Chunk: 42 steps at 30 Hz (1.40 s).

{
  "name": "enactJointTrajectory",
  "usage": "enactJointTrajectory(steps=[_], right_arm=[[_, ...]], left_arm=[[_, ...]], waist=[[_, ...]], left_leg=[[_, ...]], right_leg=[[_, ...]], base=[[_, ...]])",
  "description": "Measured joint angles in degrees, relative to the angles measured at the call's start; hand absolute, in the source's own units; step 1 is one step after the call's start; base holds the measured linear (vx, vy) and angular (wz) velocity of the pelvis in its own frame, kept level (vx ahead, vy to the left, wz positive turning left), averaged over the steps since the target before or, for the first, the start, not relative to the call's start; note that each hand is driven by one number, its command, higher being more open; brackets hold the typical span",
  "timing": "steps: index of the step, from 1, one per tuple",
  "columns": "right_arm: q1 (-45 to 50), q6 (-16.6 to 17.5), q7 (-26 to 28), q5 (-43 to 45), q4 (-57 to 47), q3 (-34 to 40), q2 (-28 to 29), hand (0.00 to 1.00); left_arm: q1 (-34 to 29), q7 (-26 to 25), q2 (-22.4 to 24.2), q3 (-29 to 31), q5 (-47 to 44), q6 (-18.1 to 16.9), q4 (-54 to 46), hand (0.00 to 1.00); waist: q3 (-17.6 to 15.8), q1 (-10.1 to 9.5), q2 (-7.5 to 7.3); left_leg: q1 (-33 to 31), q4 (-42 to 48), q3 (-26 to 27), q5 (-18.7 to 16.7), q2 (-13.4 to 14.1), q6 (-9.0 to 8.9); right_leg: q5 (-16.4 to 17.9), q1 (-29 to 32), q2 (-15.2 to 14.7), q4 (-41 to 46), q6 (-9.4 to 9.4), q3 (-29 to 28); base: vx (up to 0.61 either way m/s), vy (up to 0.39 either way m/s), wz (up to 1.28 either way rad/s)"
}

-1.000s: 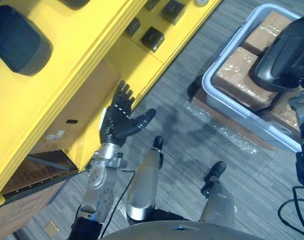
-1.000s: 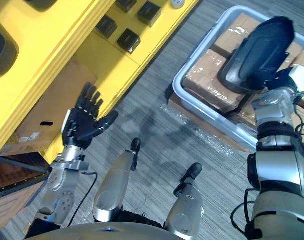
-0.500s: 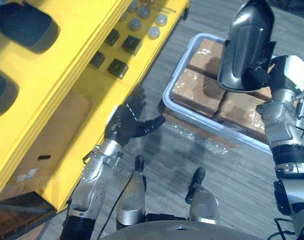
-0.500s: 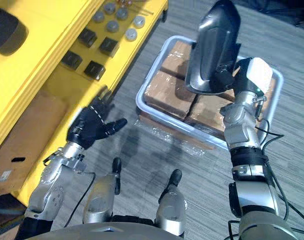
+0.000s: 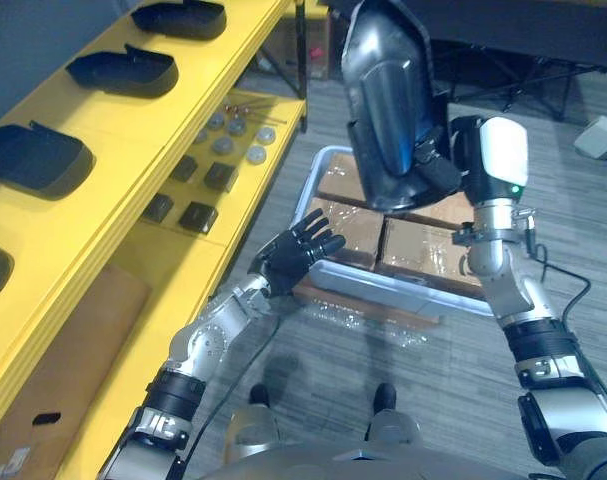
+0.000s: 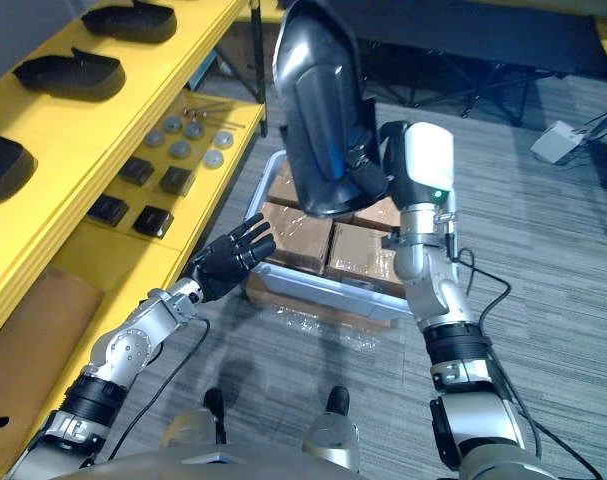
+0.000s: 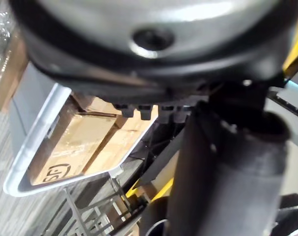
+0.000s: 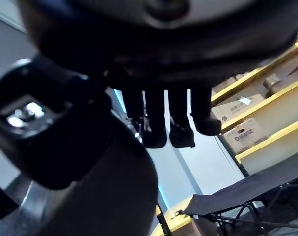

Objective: Walk over and take three plastic housings, then place them on the shelf

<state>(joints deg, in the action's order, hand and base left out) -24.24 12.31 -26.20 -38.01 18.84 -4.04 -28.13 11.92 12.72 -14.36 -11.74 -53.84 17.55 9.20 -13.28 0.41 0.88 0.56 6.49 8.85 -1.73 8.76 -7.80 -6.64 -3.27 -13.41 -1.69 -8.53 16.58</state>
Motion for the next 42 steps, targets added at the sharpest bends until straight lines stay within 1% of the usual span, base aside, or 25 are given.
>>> enactJointTrajectory(steps=[1, 3, 5, 10, 13, 14, 16, 20, 23, 24, 27, 29, 31, 35, 38, 42], right_arm=[[0.41, 0.94, 0.48, -0.05, -0.01, -0.05, 0.0, 0.0], [0.53, 1.07, 0.73, -0.05, -0.01, -0.59, 0.0, 0.0], [0.52, 1.45, 0.95, 0.01, -0.01, -1.1, 0.0, 0.0], [0.52, 3.53, 2.1, 0.02, -0.02, -3.74, 0.69, 0.0], [0.52, 5.49, 2.24, 0.06, -0.02, -6.04, 1.6, 0.0], [0.52, 6.34, 2.53, 0.07, -0.02, -7.08, 1.62, 0.0], [0.52, 7.61, 3.31, 0.11, -0.05, -8.43, 1.8, 0.0], [0.91, 8.38, 4.72, 0.21, -0.37, -9.48, 3.37, 0.0], [2.02, 8.37, 5.09, 0.32, -0.69, -9.74, 3.8, 0.0], [2.91, 8.37, 5.09, 0.74, -0.92, -9.7, 3.85, 0.0], [5.81, 8.32, 5.09, 2.48, -1.21, -9.5, 4.67, 0.0], [7.46, 8.2, 5.07, 2.77, -1.22, -9.02, 5.73, 0.0], [8.83, 8.08, 5.06, 2.84, -1.31, -9.03, 7.07, 0.0], [10.5, 8.1, 4.92, 2.94, -2.45, -10.18, 8.36, 0.0], [11.24, 8.15, 3.6, 2.41, -4.66, -11.46, 8.87, 0.0], [12.17, 8.13, 3.22, 2.42, -4.67, -12.47, 9.39, 0.0]], left_arm=[[0.0, -0.03, 0.01, -0.38, 0.01, -0.25, 0.01, 1.0], [0.0, -0.08, 0.0, -0.94, 0.07, -0.56, 0.05, 1.0], [0.0, -0.08, 0.04, -1.43, 0.11, -1.62, 0.46, 1.0], [0.0, -0.06, -0.04, -1.4, 0.29, -3.66, 0.46, 1.0], [0.0, -0.08, 0.04, -1.42, 1.2, -3.85, 0.46, 1.0], [0.0, -0.18, 0.06, -1.43, 2.79, -3.85, 0.46, 1.0], [0.0, -0.9, 0.06, -1.46, 2.89, -3.86, 0.46, 1.0], [-0.01, -1.41, 0.53, -1.47, 3.58, -4.1, 0.46, 1.0], [-0.14, -2.57, 1.13, -1.88, 4.47, -5.38, 0.46, 1.0], [-0.2, -3.64, 1.46, -2.32, 4.45, -6.09, 0.46, 0.0], [-0.96, -7.24, 2.35, -2.85, 3.57, -8.84, 0.41, 0.0], [-1.5, -9.85, 3.57, -2.82, 0.79, -10.48, -0.25, 0.0], [-2.71, -13.67, 5.66, -1.6, -2.53, -12.88, -2.85, 0.0], [-3.67, -14.48, 8.55, 1.14, -2.69, -15.24, -5.25, 0.0], [-3.87, -16.25, 8.87, 1.6, -2.64, -16.21, -4.96, 0.0], [-4.26, -16.21, 8.79, 1.44, 0.07, -16.52, -4.4, 0.0]], waist=[[0.65, 0.01, -0.09], [1.1, 0.03, -0.31], [1.39, -0.01, -0.53], [3.13, -0.18, -1.23], [3.88, -0.25, -1.68], [4.17, -0.3, -1.81], [4.27, -0.32, -1.86], [4.28, -0.35, -1.85], [4.31, -0.62, -1.85], [4.42, -0.76, -1.85], [5.07, -1.19, -1.97], [5.3, -1.47, -2.02], [5.37, -1.46, -2.0], [5.55, -1.49, -1.9], [5.72, -1.55, -1.93], [5.98, -1.67, -2.26]], left_leg=[[0.16, -0.35, 0.22, 0.17, -0.01, -0.01], [0.78, -1.01, 0.28, 0.72, -0.04, -0.07], [1.45, -1.33, 0.21, 0.85, -0.04, -0.08], [2.02, -1.81, 0.16, 1.02, -0.12, -0.09], [2.11, -1.76, 0.09, 1.05, -0.15, -0.06], [2.13, -1.77, 0.04, 1.07, -0.15, -0.04], [2.21, -1.76, -0.09, 1.16, -0.15, -0.04], [2.2, -1.86, -0.26, 1.3, -0.16, -0.04], [2.2, -1.89, -0.4, 1.3, -0.18, -0.04], [2.2, -1.93, -0.45, 1.3, -0.17, -0.04], [2.21, -2.04, -0.43, 1.32, -0.18, -0.06], [2.58, -2.61, -0.25, 1.54, -0.22, -0.16], [3.08, -3.53, 0.01, 1.87, -0.23, -0.22], [3.19, -3.85, 0.03, 1.99, -0.21, -0.24], [3.42, -3.79, 0.14, 1.98, -0.19, -0.24], [3.89, -3.75, 0.19, 1.94, -0.16, -0.26]], right_leg=[[-0.41, -0.12, 0.09, -0.59, -0.02, -0.2], [-0.56, -0.49, 0.17, -0.72, 0.0, -0.24], [-0.65, -1.21, 0.26, -1.04, -0.02, -0.17], [-0.76, -1.9, 0.29, -1.44, -0.03, -0.09], [-0.8, -2.06, 0.29, -1.45, -0.05, -0.07], [-0.82, -2.1, 0.29, -1.46, -0.04, -0.05], [-0.85, -2.28, 0.29, -1.47, -0.01, 0.1], [-0.93, -2.33, 0.29, -1.5, 0.06, 0.27], [-0.94, -2.39, 0.3, -1.51, 0.07, 0.35], [-0.94, -2.41, 0.32, -1.54, 0.07, 0.38], [-0.94, -2.41, 0.33, -1.63, 0.07, 0.38], [-0.93, -2.39, 0.34, -1.62, 0.07, 0.42], [-0.91, -2.33, 0.38, -1.61, 0.09, 0.39], [-0.87, -2.23, 0.48, -1.54, 0.15, 0.38], [-0.86, -2.35, 0.48, -1.49, 0.17, 0.12], [-0.82, -2.81, 0.49, -1.55, 0.21, -0.06]], base=[[-0.03, 0.001, -0.1], [0.0, -0.001, -0.02], [0.0, -0.002, 0.02], [0.0, 0.0, 0.0], [0.0, 0.0, 0.0], [0.0, 0.0, 0.0], [0.0, 0.0, 0.0], [-0.02, 0.0, 0.01], [0.0, 0.0, 0.0], [0.0, 0.0, 0.0], [0.0, 0.0, 0.0], [0.0, 0.001, -0.03], [0.0, 0.001, -0.04], [0.0, 0.0, 0.0], [0.0, 0.0, 0.0], [-0.01, 0.002, 0.0]])
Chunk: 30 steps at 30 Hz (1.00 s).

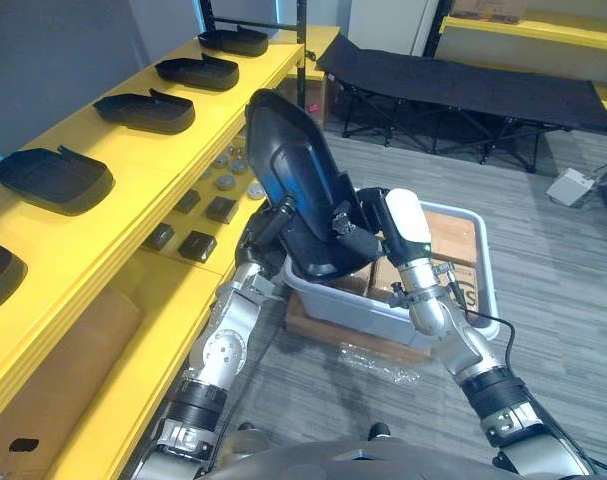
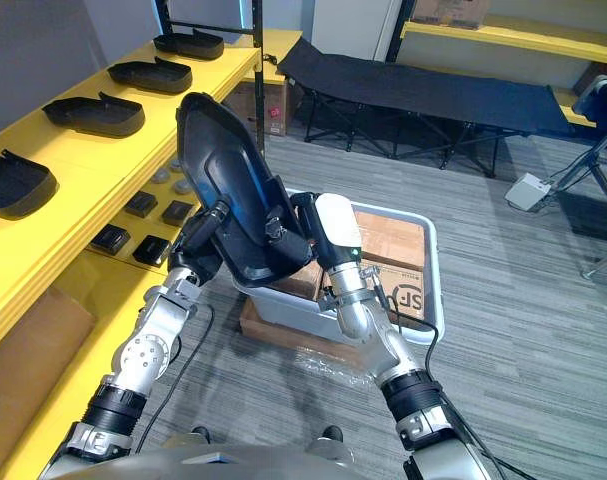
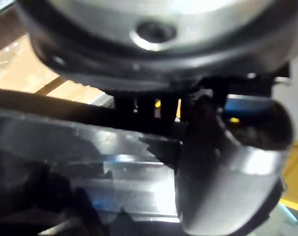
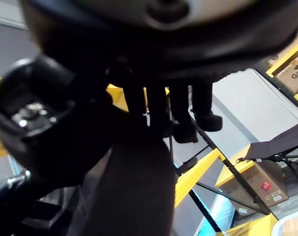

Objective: Walk over and take three plastic housings, then place them on the shelf

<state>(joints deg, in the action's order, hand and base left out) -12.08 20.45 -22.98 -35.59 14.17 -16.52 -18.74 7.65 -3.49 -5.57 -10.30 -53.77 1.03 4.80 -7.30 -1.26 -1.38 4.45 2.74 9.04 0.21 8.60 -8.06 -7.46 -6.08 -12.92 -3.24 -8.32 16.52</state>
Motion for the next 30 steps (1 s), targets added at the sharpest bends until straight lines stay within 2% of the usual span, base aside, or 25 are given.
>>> enactJointTrajectory(steps=[6, 7, 10, 12, 16, 17, 19, 20, 21, 22, 27, 30], right_arm=[[2.11, -0.11, -0.19, 0.04, 0.02, -0.1, 1.0, 0.0], [2.15, -0.12, -0.2, 0.06, 0.02, -0.12, 0.97, 1.0], [2.15, -0.11, -0.35, 1.33, 0.02, -0.52, 0.98, 1.0], [2.25, 0.07, 0.21, 5.78, -0.65, -1.97, 1.01, 1.0], [3.48, 0.1, 2.7, 13.54, -4.16, -1.86, 2.23, 1.0], [5.41, 0.14, 5.63, 19.23, -7.68, -1.03, 2.92, 1.0], [8.61, 0.53, 15.06, 34.55, -13.17, 1.15, 4.71, 1.0], [9.9, 1.82, 19.88, 41.9, -14.74, 2.57, 5.96, 1.0], [10.49, 2.47, 22.23, 45.31, -15.56, 3.33, 6.47, 1.0], [11.66, 3.77, 27.2, 52.02, -17.38, 5.37, 7.54, 1.0], [14.96, 8.32, 36.6, 64.21, -22.53, 13.08, 10.15, 1.0], [18.29, 8.65, 40.32, 67.05, -24.18, 17.62, 10.09, 1.0]], left_arm=[[-1.21, 2.94, -0.06, -0.36, 0.63, -0.81, 2.19, 0.0], [-1.21, 3.08, -0.09, -0.55, 0.62, -1.1, 2.42, 0.0], [-1.21, 3.27, -0.47, -1.2, 0.52, -2.42, 2.58, 0.0], [-1.32, 3.25, -1.27, -1.76, 0.26, -3.7, 2.71, 0.0], [-4.09, 2.41, -0.94, -1.65, 6.39, -7.62, 0.11, 0.0], [-6.1, 1.69, -0.6, -1.04, 10.46, -8.82, -2.88, 0.0], [-9.69, -0.62, 0.09, -0.46, 18.97, -10.69, -9.62, 0.0], [-10.65, -1.96, 0.47, -0.38, 23.91, -12.02, -12.44, 0.0], [-10.75, -2.54, 0.66, -0.13, 26.33, -12.87, -13.37, 0.0], [-10.8, -3.75, 0.83, 1.16, 31.72, -15.16, -14.81, 0.0], [-14.33, -8.5, 1.23, 7.17, 43.62, -20.07, -17.72, 0.0], [-16.88, -11.53, 1.26, 9.72, 48.71, -20.98, -18.78, 0.0]], waist=[[0.66, -0.01, -1.07], [0.68, -0.01, -1.09], [0.68, 0.05, -1.09], [0.68, 0.2, -1.1], [0.68, 0.09, -1.08], [0.68, 0.02, -1.08], [0.68, 0.04, -1.08], [0.68, 0.05, -1.08], [0.68, 0.05, -1.08], [0.67, 0.13, -1.05], [0.93, 1.59, -0.5], [1.35, 1.66, 0.13]], left_leg=[[-0.01, 0.05, 0.05, -0.09, 0.05, -0.1], [-0.01, 0.06, 0.04, -0.09, 0.05, -0.1], [-0.01, 0.06, 0.01, -0.11, 0.1, -0.11], [-0.03, 0.04, 0.05, -0.15, 0.1, -0.14], [-0.05, -0.08, 0.25, -0.28, 0.09, -0.2], [-0.06, -0.07, 0.23, -0.32, 0.09, -0.27], [-0.09, -0.07, 0.22, -0.52, 0.05, -0.31], [-0.09, -0.07, 0.12, -0.56, 0.04, -0.31], [-0.09, -0.07, 0.06, -0.57, 0.03, -0.3], [-0.09, -0.06, -0.03, -0.58, 0.02, -0.3], [0.08, -0.33, -0.02, -0.71, 0.03, -0.18], [0.1, -1.18, 0.52, -0.42, 0.04, -0.12]], right_leg=[[0.04, 0.07, 0.03, -0.04, 0.06, -0.15], [0.03, 0.07, 0.03, -0.04, 0.06, -0.17], [0.03, 0.1, 0.07, -0.22, 0.07, -0.19], [-0.01, 0.08, 0.1, -0.5, 0.04, -0.21], [-0.02, 0.13, 0.12, -0.75, 0.02, -0.12], [-0.01, 0.12, 0.14, -0.77, 0.02, -0.08], [0.01, 0.1, 0.13, -0.79, 0.03, -0.02], [0.01, 0.01, 0.13, -0.78, 0.03, 0.24], [0.02, -0.04, 0.12, -0.78, 0.03, 0.36], [0.06, -0.13, 0.11, -0.76, 0.04, 0.45], [1.2, 0.05, 0.01, 0.28, 0.48, 0.6], [1.4, 0.79, 0.01, 0.23, 0.71, 0.5]], base=[[0.0, 0.0, 0.0], [0.0, 0.0, 0.0], [0.0, 0.0, 0.0], [0.0, 0.005, -0.04], [0.0, 0.001, -0.01], [0.0, 0.0, 0.0], [0.0, 0.0, 0.0], [0.0, 0.0, 0.03], [0.0, 0.0, 0.05], [0.0, 0.0, 0.0], [0.0, 0.0, 0.02], [-0.01, 0.003, -0.05]])
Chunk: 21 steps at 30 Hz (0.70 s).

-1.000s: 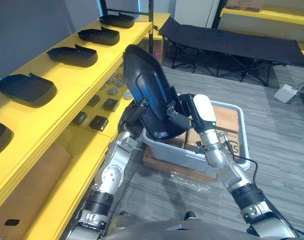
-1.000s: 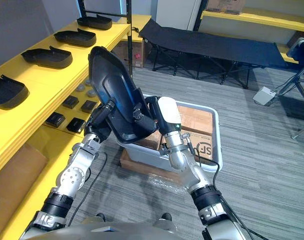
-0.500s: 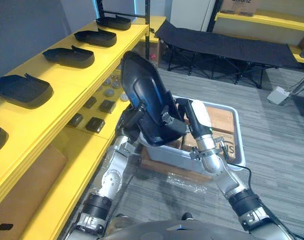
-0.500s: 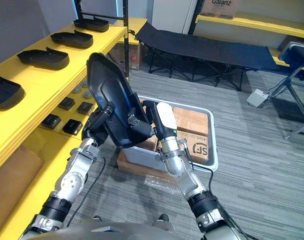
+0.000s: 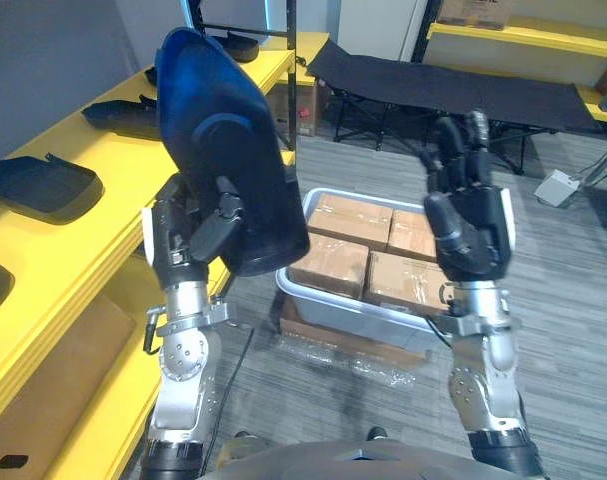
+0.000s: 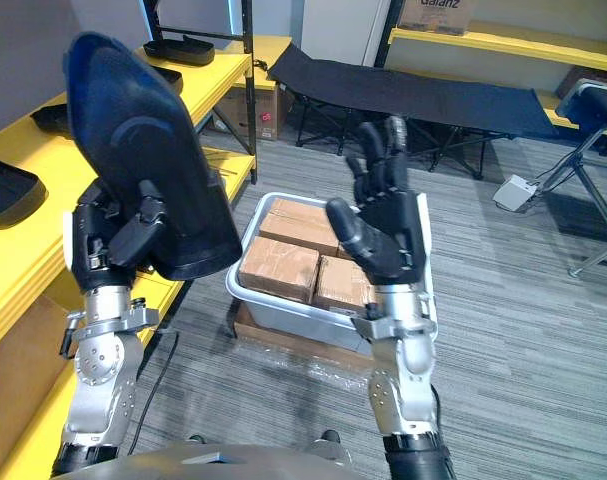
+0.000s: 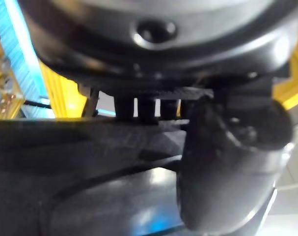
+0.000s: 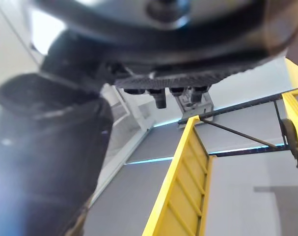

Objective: Walk over and take three plastic housings, then place them on the shelf

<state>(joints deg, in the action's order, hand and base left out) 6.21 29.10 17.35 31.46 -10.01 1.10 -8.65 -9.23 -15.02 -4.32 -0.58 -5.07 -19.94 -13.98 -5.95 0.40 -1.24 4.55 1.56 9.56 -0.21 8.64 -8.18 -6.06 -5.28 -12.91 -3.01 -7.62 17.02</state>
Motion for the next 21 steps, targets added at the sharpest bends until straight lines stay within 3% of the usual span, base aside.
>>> enactJointTrajectory(steps=[5, 11, 13, 17, 21], right_arm=[[7.83, -5.11, 1.58, 0.63, 0.27, 3.56, 0.3, 1.0], [12.84, -10.68, -8.81, -6.74, 1.33, 6.39, 3.64, 1.0], [13.25, -12.45, -9.87, -6.93, 1.54, 6.69, 4.2, 1.0], [13.01, -14.78, -11.53, -8.58, 3.2, 4.89, 4.45, 1.0], [10.84, -15.87, -11.66, -8.79, 5.02, 1.0, 4.21, 1.0]], left_arm=[[-4.13, -2.97, 0.54, 2.98, 7.0, -0.16, -2.82, 0.0], [-7.4, -4.85, 1.91, 5.47, 7.17, -1.36, -6.66, 0.0], [-8.41, -6.39, 2.82, 6.82, 6.12, -1.98, -7.42, 0.0], [-9.79, -10.72, 5.4, 10.99, 4.97, -2.29, -9.28, 0.0], [-11.3, -13.55, 6.89, 15.55, 4.9, -2.25, -12.72, 0.0]], waist=[[0.46, 1.03, 1.05], [0.62, 1.55, 1.34], [0.6, 1.51, 1.39], [0.54, 0.66, 1.58], [0.47, -1.83, 1.79]], left_leg=[[0.01, -1.0, 0.29, 0.44, 0.0, -0.19], [0.09, -1.71, 1.26, 0.46, -0.03, -0.21], [0.07, -1.71, 1.09, 0.46, -0.03, -0.21], [-1.16, -1.5, -2.56, 0.59, -0.18, -0.16], [-4.3, -0.79, -8.31, 1.55, -0.56, -0.23]], right_leg=[[0.0, 0.44, 0.06, -0.18, -0.01, -0.04], [-0.29, 1.33, 0.11, -0.2, -0.48, -0.99], [-0.29, 1.31, 0.12, -0.24, -0.48, -0.94], [0.25, -0.61, 0.05, -0.64, -0.61, 3.02], [0.78, -2.21, 0.26, -1.21, -0.84, 8.97]], base=[[0.0, 0.001, -0.01], [0.01, 0.01, -0.07], [0.0, 0.005, 0.03], [0.0, -0.004, 0.4], [-0.01, -0.023, 0.75]])
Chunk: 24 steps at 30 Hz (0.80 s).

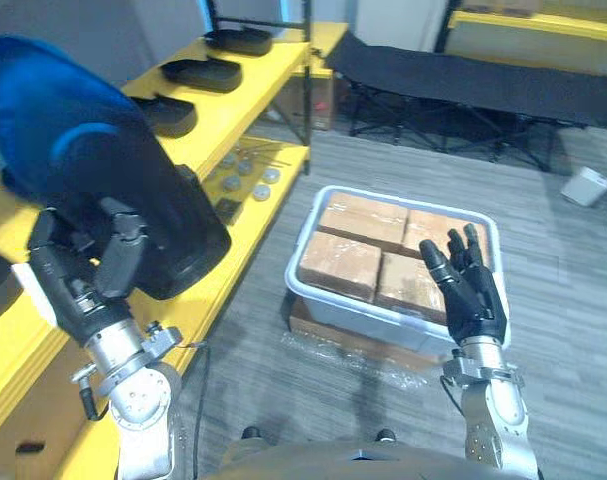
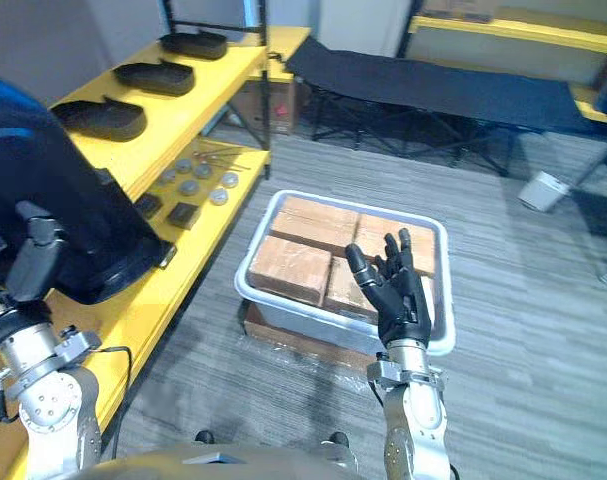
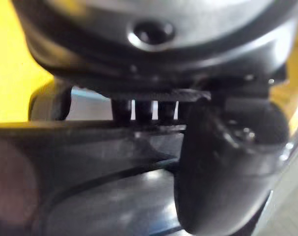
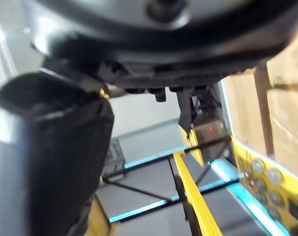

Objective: Walk over and take three plastic housings, then place them on the shelf

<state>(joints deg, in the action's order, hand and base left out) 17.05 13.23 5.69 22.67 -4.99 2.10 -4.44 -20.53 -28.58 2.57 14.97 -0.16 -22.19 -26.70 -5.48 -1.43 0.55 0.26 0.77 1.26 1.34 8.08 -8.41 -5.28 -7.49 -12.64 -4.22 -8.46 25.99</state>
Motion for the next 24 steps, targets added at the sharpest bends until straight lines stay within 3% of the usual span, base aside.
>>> enactJointTrajectory(steps=[4, 6, 7, 8, 9, 11, 14, 15, 18, 19, 22, 23, 24], right_arm=[[-5.15, -0.37, -0.84, -2.29, 4.19, -4.8, -0.46, 1.0], [-6.77, -0.38, -1.99, -4.39, 4.58, -5.69, -0.29, 1.0], [-7.17, -0.37, -2.96, -4.37, 4.51, -5.46, -0.34, 1.0], [-7.13, -0.37, -3.82, -4.38, 4.44, -5.06, -0.41, 1.0], [-6.97, -0.38, -5.68, -4.39, 4.48, -3.77, -0.48, 1.0], [-6.89, -0.38, -8.21, -4.39, 4.54, -2.14, -0.85, 1.0], [-7.28, -0.14, -8.35, -4.33, 4.55, -2.27, 0.16, 1.0], [-7.3, -0.06, -7.65, -4.31, 4.55, -2.78, 0.25, 1.0], [-7.52, 0.04, -6.42, -4.33, 4.55, -3.76, 0.27, 1.0], [-7.95, 0.04, -6.46, -4.31, 4.58, -4.1, 0.35, 1.0], [-8.97, 0.04, -7.2, -4.31, 5.19, -4.0, 0.95, 1.0], [-9.29, 0.09, -7.91, -4.35, 5.33, -3.56, 1.62, 1.0], [-9.21, 0.11, -8.47, -4.35, 5.35, -3.09, 2.29, 1.0]], left_arm=[[-3.2, 0.29, 1.19, 5.91, -4.31, -0.01, -1.51, 0.0], [-5.07, 1.16, 1.99, 7.95, -6.53, -0.02, -1.58, 0.0], [-6.08, 2.91, 2.32, 8.7, -8.05, -0.04, -1.59, 0.0], [-6.51, 4.3, 2.38, 8.65, -9.1, -0.08, -1.59, 0.0], [-7.34, 7.3, 2.73, 8.24, -10.96, -0.32, -1.58, 0.0], [-8.93, 11.37, 3.54, 8.09, -14.27, -1.42, -1.58, 0.0], [-10.43, 13.46, 4.5, 8.29, -16.53, -3.91, -1.61, 0.0], [-10.42, 14.54, 4.48, 7.7, -17.48, -4.18, -1.99, 0.0], [-10.21, 16.72, 4.23, 5.48, -17.15, -5.57, -3.41, 0.0], [-9.53, 18.11, 3.88, 4.95, -16.96, -5.68, -4.2, 0.0], [-6.39, 19.71, 2.61, 4.93, -14.5, -5.8, -4.31, 0.0], [-4.74, 20.2, 1.46, 4.95, -13.37, -5.82, -4.31, 0.0], [-3.9, 20.45, 0.57, 4.95, -12.39, -5.87, -4.32, 0.0]], waist=[[-0.1, -3.97, 0.13], [-0.14, -4.92, 0.11], [-0.36, -4.58, -0.03], [-0.43, -4.21, -0.11], [-0.91, -3.86, -0.15], [-1.37, -4.84, -0.35], [-2.57, -6.05, -0.95], [-3.36, -6.04, -0.98], [-5.39, -6.04, -1.37], [-5.79, -5.74, -1.56], [-6.41, -5.59, -2.11], [-6.97, -5.91, -3.61], [-7.07, -6.15, -4.56]], left_leg=[[-1.83, 0.03, -6.67, 1.39, -0.91, -0.12], [-3.71, 0.05, -7.65, 2.44, -1.14, 0.62], [-5.38, 0.45, -2.49, 2.95, 0.22, 3.28], [-6.02, 1.15, 1.29, 3.66, 1.3, 4.2], [-7.09, 2.3, 8.43, 6.08, 3.18, 5.27], [-7.8, 2.4, 11.1, 7.85, 2.54, 3.33], [-7.77, 1.85, 11.02, 8.08, 0.2, 3.92], [-7.39, 1.86, 11.45, 7.84, -0.17, 4.24], [-7.2, 3.71, 12.8, 6.32, -0.4, 4.75], [-9.57, 8.37, 12.92, 4.28, 0.16, 5.5], [-12.6, 16.7, 12.69, -0.41, 0.34, 6.36], [-12.92, 19.73, 13.15, -2.88, -0.73, 7.19], [-12.62, 21.29, 14.04, -4.71, -1.78, 8.04]], right_leg=[[1.55, -3.54, 0.19, 0.22, -0.5, 7.45], [2.73, -5.03, 0.17, 1.2, -0.74, 11.95], [3.77, -6.67, 0.1, 2.18, -0.94, 16.58], [4.25, -7.39, 0.09, 2.97, -1.07, 18.82], [5.18, -8.69, -0.38, 4.84, -1.33, 22.79], [6.52, -9.86, -2.04, 7.08, -2.69, 25.78], [6.98, -9.94, -4.1, 7.48, -2.21, 25.14], [7.53, -9.72, -4.84, 8.25, -1.79, 23.93], [9.64, -8.67, -6.9, 10.98, -3.02, 21.74], [10.58, -7.43, -7.92, 12.93, -4.14, 20.56], [12.5, -7.32, -10.33, 17.0, -4.77, 20.38], [13.21, -7.86, -12.69, 18.65, -4.44, 20.77], [13.8, -8.7, -14.08, 19.73, -2.38, 21.02]], base=[[0.0, -0.047, 0.9], [-0.02, -0.06, 1.29], [-0.01, -0.05, 1.79], [0.01, 0.015, 2.13], [0.03, 0.082, 1.96], [0.01, 0.122, 1.27], [-0.04, 0.116, 0.15], [-0.09, 0.119, -0.13], [-0.11, 0.073, -0.22], [-0.08, 0.052, -0.14], [-0.03, 0.096, 0.03], [0.02, 0.141, 0.14], [0.09, 0.208, 0.35]])
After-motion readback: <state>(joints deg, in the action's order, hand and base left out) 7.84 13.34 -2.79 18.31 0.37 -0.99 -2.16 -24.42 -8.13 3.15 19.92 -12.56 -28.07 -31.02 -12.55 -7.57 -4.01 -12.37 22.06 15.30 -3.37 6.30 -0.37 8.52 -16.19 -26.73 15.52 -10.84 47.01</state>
